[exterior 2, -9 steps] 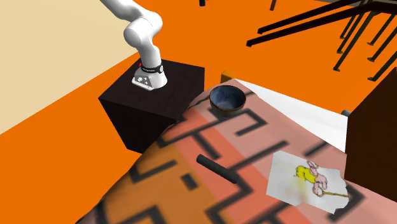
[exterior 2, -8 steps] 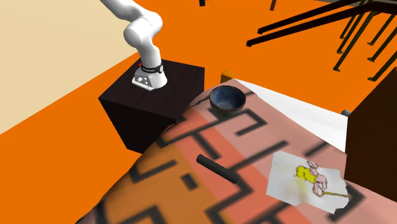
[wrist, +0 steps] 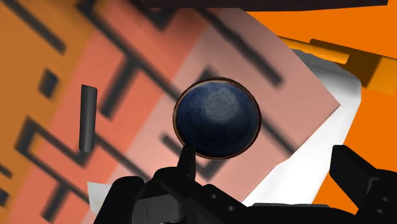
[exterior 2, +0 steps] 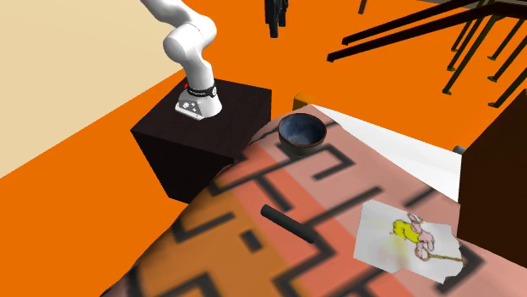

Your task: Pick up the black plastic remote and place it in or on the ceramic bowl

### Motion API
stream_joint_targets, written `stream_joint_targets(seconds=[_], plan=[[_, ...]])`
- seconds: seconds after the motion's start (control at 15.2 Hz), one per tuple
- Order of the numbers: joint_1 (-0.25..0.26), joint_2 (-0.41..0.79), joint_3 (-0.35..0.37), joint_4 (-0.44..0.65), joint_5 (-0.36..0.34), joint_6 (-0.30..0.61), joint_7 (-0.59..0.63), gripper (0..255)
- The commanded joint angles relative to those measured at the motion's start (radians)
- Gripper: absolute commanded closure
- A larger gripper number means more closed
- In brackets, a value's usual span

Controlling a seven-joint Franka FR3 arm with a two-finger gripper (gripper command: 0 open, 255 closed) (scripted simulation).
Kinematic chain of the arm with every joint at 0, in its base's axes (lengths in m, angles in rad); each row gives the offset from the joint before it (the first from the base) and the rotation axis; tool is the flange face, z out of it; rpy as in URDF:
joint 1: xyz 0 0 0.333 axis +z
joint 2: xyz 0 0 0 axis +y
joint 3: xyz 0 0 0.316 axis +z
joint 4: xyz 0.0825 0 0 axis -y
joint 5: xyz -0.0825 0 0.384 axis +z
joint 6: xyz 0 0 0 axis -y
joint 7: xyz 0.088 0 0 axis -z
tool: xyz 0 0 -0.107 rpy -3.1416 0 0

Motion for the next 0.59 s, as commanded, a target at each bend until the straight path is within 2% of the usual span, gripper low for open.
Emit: stream_joint_targets(seconds=[0.0,0.53], plan=[[-0.013,0.036,-0.027,-0.021,-0.009,0.054,-0.016,0],[-0.057,0.239,-0.142,-0.031,-0.027,0.248,-0.094,0]])
